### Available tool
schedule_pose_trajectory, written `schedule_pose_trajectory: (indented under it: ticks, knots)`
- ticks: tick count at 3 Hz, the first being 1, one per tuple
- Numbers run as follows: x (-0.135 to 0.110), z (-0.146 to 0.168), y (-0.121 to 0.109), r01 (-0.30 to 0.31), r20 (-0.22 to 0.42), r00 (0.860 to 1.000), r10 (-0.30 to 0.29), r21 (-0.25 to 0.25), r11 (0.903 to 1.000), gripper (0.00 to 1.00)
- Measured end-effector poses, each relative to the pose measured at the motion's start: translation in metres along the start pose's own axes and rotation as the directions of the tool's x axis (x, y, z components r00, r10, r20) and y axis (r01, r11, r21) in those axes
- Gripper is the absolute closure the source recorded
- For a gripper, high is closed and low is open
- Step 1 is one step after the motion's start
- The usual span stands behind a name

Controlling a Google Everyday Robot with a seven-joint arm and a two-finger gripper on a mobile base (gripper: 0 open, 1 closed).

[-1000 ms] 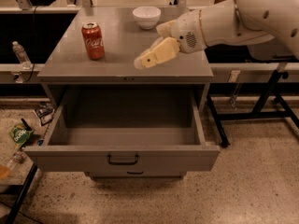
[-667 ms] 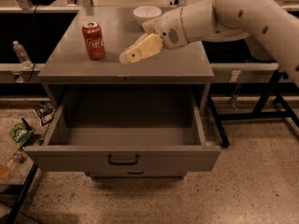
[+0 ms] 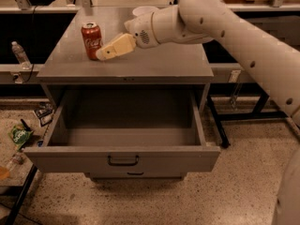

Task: Place coke can into top drawer

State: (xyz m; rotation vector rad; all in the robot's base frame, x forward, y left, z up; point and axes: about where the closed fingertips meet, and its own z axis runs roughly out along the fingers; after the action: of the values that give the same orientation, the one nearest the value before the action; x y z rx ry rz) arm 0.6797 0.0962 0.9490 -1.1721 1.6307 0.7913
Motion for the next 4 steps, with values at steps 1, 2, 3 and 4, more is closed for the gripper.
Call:
schedule_pose_trajectory:
  ticks: [1, 2, 3, 4]
  knots:
    - [-0.001, 0.021, -0.029, 0.016, 0.004, 1.0, -0.017, 0.109, 0.9939, 0.0]
    - [-0.005, 0.024, -0.038, 0.02, 0.018, 1.0, -0.023, 0.144, 0.9894, 0.0]
    - [-0.005, 0.024, -0.038, 0.02, 0.018, 1.0, -0.023, 0.144, 0.9894, 0.0]
    - [0.004, 0.038, -0.061, 0.024, 0.018, 0.999, -0.027, 0.169, 0.9854, 0.0]
